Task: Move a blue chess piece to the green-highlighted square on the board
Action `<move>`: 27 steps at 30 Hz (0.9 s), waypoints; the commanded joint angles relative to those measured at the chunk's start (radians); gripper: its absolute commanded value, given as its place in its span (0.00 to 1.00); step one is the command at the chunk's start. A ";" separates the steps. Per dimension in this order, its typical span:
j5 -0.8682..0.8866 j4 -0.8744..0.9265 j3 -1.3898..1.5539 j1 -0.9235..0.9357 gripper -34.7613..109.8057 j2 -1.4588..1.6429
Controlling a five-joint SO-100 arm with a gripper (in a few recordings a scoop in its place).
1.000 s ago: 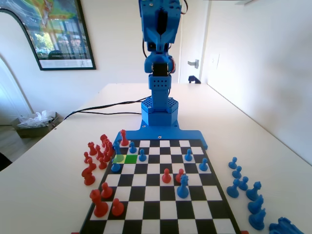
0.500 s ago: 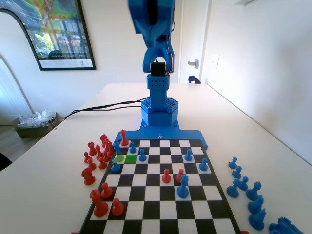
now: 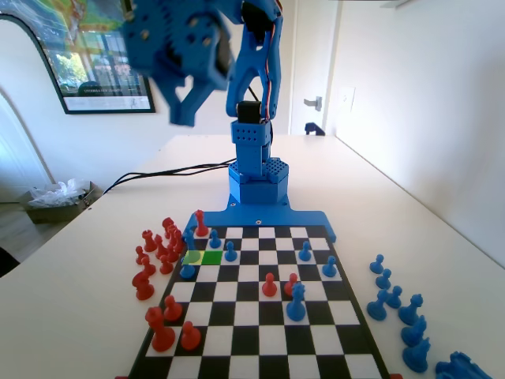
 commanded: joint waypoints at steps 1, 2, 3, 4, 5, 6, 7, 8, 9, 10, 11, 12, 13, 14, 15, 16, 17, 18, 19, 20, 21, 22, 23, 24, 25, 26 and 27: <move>-0.074 -0.052 0.015 0.028 0.30 -0.015; -0.083 -0.084 0.035 0.031 0.30 -0.028; -0.086 -0.118 0.054 0.031 0.30 -0.043; -0.091 -0.150 0.072 0.031 0.31 -0.055; -0.101 -0.184 0.095 0.031 0.31 -0.063; -0.110 -0.216 0.117 0.031 0.31 -0.072; -0.118 -0.252 0.141 0.031 0.31 -0.080; -0.124 -0.290 0.169 0.031 0.31 -0.086; -0.132 -0.325 0.198 0.029 0.31 -0.089; -0.141 -0.359 0.230 0.029 0.32 -0.092; -0.152 -0.387 0.258 0.032 0.32 -0.092; -0.161 -0.403 0.279 0.035 0.32 -0.092; -0.167 -0.411 0.295 0.037 0.33 -0.091; -0.172 -0.417 0.307 0.038 0.33 -0.091; -0.178 -0.417 0.318 0.041 0.33 -0.091; -0.184 -0.414 0.325 0.044 0.33 -0.089; -0.187 -0.413 0.333 0.046 0.33 -0.089; -0.187 -0.416 0.342 0.046 0.33 -0.089; -0.189 -0.420 0.351 0.048 0.33 -0.089; -0.190 -0.426 0.360 0.049 0.33 -0.089; -0.190 -0.436 0.370 0.049 0.33 -0.091; -0.190 -0.449 0.379 0.049 0.33 -0.092; -0.189 -0.468 0.391 0.046 0.33 -0.094; -0.187 -0.482 0.402 0.044 0.33 -0.094; -0.186 -0.492 0.411 0.041 0.33 -0.098; -0.184 -0.505 0.419 0.037 0.33 -0.101; -0.184 -0.511 0.425 0.034 0.33 -0.106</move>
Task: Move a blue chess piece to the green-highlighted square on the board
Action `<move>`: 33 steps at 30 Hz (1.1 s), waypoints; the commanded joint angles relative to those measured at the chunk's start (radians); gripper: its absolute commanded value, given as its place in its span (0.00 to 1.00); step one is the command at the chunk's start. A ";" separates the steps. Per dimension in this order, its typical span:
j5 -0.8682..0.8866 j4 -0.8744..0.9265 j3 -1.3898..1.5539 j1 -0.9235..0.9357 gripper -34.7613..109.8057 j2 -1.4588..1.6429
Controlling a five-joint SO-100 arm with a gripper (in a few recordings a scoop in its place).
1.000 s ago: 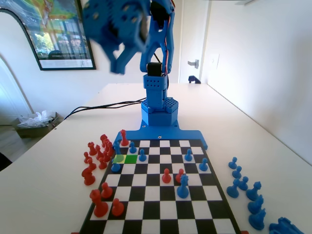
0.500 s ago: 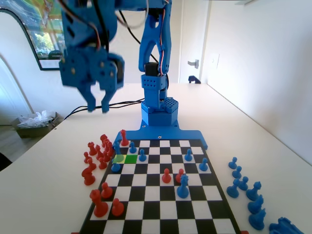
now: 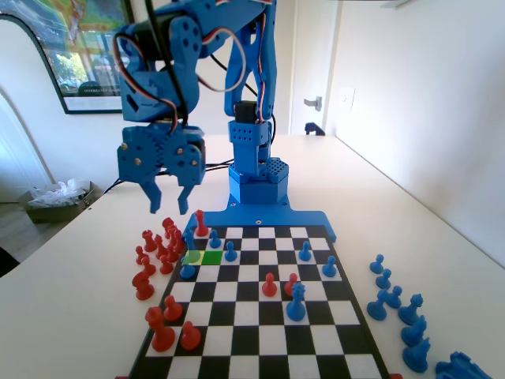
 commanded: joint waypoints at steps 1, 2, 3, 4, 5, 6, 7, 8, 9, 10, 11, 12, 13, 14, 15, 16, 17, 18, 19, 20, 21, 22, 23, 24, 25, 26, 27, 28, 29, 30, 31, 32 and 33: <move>-0.014 -0.018 0.011 0.003 0.33 0.014; -0.012 -0.025 0.020 0.000 0.33 0.014; -0.011 -0.028 0.029 -0.002 0.32 0.012; -0.011 -0.029 0.037 -0.005 0.32 0.012; -0.008 -0.032 0.044 -0.006 0.32 0.009; -0.006 -0.034 0.051 -0.008 0.32 0.008; -0.006 -0.037 0.058 -0.009 0.32 0.005; 0.000 -0.043 0.067 -0.012 0.32 0.002; 0.002 -0.051 0.074 -0.014 0.32 0.000; 0.008 -0.061 0.081 -0.015 0.32 -0.002; 0.011 -0.067 0.087 -0.017 0.32 -0.003; 0.011 -0.074 0.089 -0.018 0.32 -0.006; 0.014 -0.081 0.094 -0.020 0.32 -0.009; 0.018 -0.092 0.098 -0.023 0.32 -0.015; 0.021 -0.098 0.100 -0.025 0.32 -0.021; 0.023 -0.104 0.100 -0.026 0.32 -0.026; 0.026 -0.110 0.100 -0.028 0.32 -0.032; 0.028 -0.114 0.100 -0.028 0.32 -0.037; 0.028 -0.115 0.100 -0.028 0.32 -0.038; 0.028 -0.115 0.101 -0.026 0.32 -0.040; 0.025 -0.115 0.104 -0.021 0.32 -0.040; 0.020 -0.118 0.109 -0.018 0.32 -0.040; 0.017 -0.126 0.114 -0.017 0.32 -0.041; 0.014 -0.135 0.121 -0.014 0.33 -0.041; 0.012 -0.144 0.127 -0.012 0.33 -0.041; 0.011 -0.150 0.132 -0.011 0.33 -0.041; 0.006 -0.155 0.138 -0.009 0.33 -0.041; 0.003 -0.161 0.144 -0.008 0.33 -0.041; 0.002 -0.164 0.147 -0.005 0.33 -0.041; -0.002 -0.166 0.150 -0.002 0.33 -0.041; -0.005 -0.167 0.152 0.002 0.33 -0.041; -0.005 -0.173 0.155 0.002 0.33 -0.041; -0.006 -0.179 0.158 0.003 0.33 -0.041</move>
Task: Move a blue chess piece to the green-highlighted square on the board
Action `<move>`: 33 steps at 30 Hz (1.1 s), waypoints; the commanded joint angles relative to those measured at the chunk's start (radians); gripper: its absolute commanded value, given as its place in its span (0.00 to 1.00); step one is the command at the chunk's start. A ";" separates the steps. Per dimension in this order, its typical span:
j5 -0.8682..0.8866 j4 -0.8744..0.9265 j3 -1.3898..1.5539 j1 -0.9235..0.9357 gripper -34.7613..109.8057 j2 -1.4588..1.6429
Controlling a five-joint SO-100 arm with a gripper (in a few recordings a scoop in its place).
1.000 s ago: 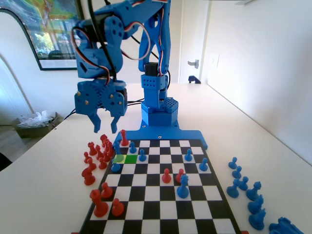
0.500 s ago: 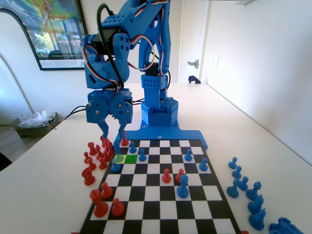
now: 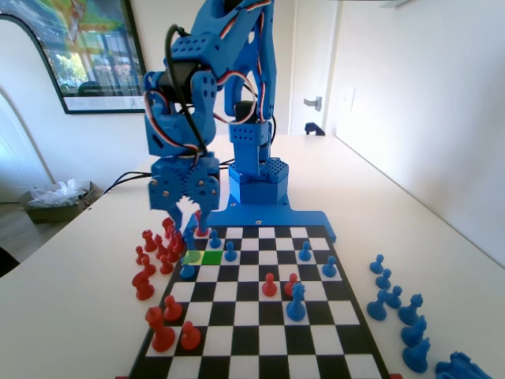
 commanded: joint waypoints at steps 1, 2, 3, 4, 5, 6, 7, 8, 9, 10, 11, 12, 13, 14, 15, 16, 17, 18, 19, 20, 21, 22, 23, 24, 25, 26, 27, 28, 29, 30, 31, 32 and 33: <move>-0.012 -0.015 0.003 0.017 0.33 0.018; -0.015 -0.015 0.003 0.020 0.33 0.018; -0.018 -0.018 0.005 0.023 0.33 0.018; -0.021 -0.020 0.008 0.026 0.33 0.018; -0.023 -0.021 0.008 0.026 0.33 0.018; -0.023 -0.025 0.008 0.026 0.33 0.014; -0.023 -0.029 0.008 0.026 0.33 0.011; -0.020 -0.034 0.008 0.025 0.33 0.006; -0.017 -0.035 0.003 0.025 0.33 0.000; -0.014 -0.035 -0.002 0.023 0.33 -0.005; -0.012 -0.037 -0.006 0.023 0.33 -0.011; -0.011 -0.037 -0.011 0.023 0.33 -0.017; -0.009 -0.037 -0.017 0.023 0.33 -0.025; -0.005 -0.043 -0.021 0.021 0.33 -0.032; -0.002 -0.048 -0.025 0.018 0.33 -0.041; 0.003 -0.052 -0.028 0.015 0.33 -0.048; 0.008 -0.057 -0.031 0.012 0.33 -0.054; 0.009 -0.058 -0.032 0.009 0.33 -0.057; 0.014 -0.058 -0.035 0.008 0.33 -0.060; 0.018 -0.058 -0.040 0.003 0.33 -0.063; 0.021 -0.058 -0.043 0.000 0.33 -0.064; 0.025 -0.058 -0.046 -0.002 0.33 -0.064; 0.028 -0.055 -0.051 -0.003 0.33 -0.064; 0.029 -0.051 -0.057 -0.003 0.33 -0.064; 0.029 -0.044 -0.061 -0.005 0.33 -0.064; 0.029 -0.037 -0.067 -0.002 0.33 -0.064; 0.026 -0.029 -0.075 0.002 0.33 -0.064; 0.025 -0.021 -0.083 0.003 0.33 -0.067; 0.023 -0.017 -0.091 0.005 0.33 -0.072; 0.023 -0.017 -0.098 0.008 0.33 -0.077; 0.020 -0.017 -0.103 0.009 0.33 -0.080; 0.018 -0.017 -0.107 0.012 0.33 -0.084; 0.014 -0.017 -0.112 0.015 0.32 -0.089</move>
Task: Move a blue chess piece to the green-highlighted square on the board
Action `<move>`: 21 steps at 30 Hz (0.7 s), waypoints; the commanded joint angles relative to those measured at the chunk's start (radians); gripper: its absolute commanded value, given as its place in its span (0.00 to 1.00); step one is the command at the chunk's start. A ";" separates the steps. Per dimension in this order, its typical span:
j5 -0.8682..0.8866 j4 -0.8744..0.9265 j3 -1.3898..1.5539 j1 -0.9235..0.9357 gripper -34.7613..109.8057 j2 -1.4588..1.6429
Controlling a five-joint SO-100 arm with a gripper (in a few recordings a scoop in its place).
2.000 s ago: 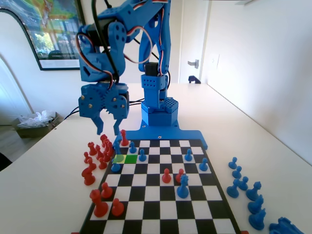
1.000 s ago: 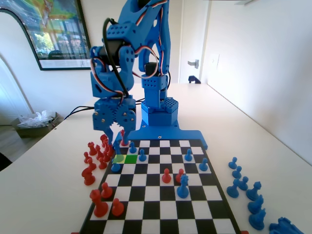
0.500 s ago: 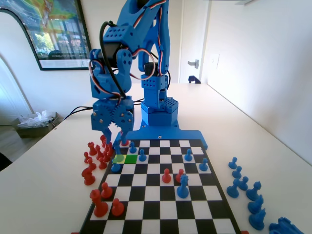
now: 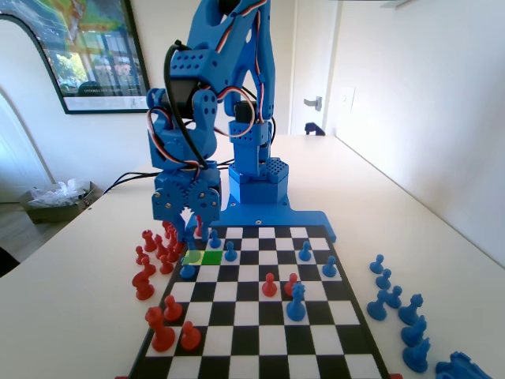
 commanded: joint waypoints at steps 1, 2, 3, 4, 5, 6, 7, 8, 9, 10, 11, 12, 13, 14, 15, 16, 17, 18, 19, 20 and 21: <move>-0.021 0.006 -0.055 0.021 0.32 0.009; -0.025 0.005 -0.058 0.025 0.32 0.006; -0.026 0.003 -0.061 0.026 0.32 0.002; -0.028 0.003 -0.066 0.028 0.32 -0.002; -0.029 0.003 -0.069 0.028 0.32 -0.006; -0.029 0.003 -0.072 0.029 0.32 -0.009; -0.029 0.000 -0.075 0.029 0.32 -0.012; -0.029 -0.006 -0.074 0.029 0.32 -0.014; -0.029 -0.014 -0.071 0.029 0.32 -0.014; -0.031 -0.020 -0.066 0.029 0.32 -0.015; -0.034 -0.025 -0.063 0.029 0.32 -0.015; -0.035 -0.034 -0.057 0.029 0.31 -0.015; -0.035 -0.041 -0.052 0.028 0.31 -0.017; -0.037 -0.049 -0.049 0.028 0.30 -0.018; -0.040 -0.054 -0.044 0.026 0.29 -0.018; -0.041 -0.060 -0.040 0.026 0.28 -0.018; -0.043 -0.069 -0.035 0.023 0.28 -0.018; -0.043 -0.080 -0.029 0.021 0.27 -0.018; -0.043 -0.094 -0.020 0.020 0.27 -0.020; -0.043 -0.107 -0.009 0.018 0.26 -0.020; -0.043 -0.120 -0.002 0.018 0.26 -0.020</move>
